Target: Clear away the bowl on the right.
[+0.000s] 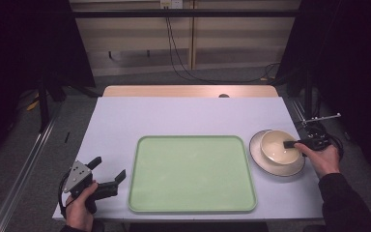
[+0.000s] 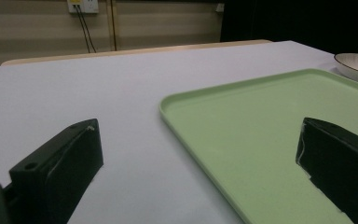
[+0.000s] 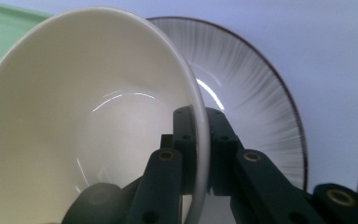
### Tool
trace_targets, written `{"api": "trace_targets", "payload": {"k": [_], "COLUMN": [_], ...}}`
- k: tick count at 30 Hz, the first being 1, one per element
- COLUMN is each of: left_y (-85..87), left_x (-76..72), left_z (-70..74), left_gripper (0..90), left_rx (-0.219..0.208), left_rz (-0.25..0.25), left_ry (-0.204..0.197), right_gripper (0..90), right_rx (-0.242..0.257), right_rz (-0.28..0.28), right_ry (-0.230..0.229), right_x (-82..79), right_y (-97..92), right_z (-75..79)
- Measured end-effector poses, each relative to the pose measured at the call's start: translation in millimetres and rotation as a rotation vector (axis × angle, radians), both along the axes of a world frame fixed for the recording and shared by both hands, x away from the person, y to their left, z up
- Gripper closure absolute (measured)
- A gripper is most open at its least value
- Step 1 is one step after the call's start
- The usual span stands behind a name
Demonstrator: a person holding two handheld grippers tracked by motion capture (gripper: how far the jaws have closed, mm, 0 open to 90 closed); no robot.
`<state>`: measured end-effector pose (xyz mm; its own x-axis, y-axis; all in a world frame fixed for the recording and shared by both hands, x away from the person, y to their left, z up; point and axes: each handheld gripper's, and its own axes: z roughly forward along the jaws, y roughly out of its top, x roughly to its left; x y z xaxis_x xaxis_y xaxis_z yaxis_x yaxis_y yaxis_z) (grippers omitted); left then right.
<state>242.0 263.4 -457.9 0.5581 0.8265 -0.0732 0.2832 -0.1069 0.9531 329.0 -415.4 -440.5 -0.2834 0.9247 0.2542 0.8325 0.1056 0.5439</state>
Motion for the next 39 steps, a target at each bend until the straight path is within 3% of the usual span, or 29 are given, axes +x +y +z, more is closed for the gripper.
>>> {"api": "trace_targets", "payload": {"k": [19,32,39], "left_y": [0.2,0.3,0.0], "left_x": [0.0,-0.1,-0.3], "left_z": [0.0,0.1,0.0], "left_gripper": [0.5,0.5,0.5], "left_rx": [-0.001,0.001,0.000], "left_rz": [0.003,0.004,0.005], "left_ry": [-0.001,-0.001,-0.003], "right_gripper": [84.3,84.2,84.2], "right_rx": [0.029,0.066,0.088], "right_rz": [0.001,0.011,0.026], "right_ry": [-0.019,-0.058,-0.100], "right_x": [-3.3,-9.1,-12.8], "right_y": [-4.6,-8.8,-10.7], "right_z": [3.5,14.3,25.0]}}
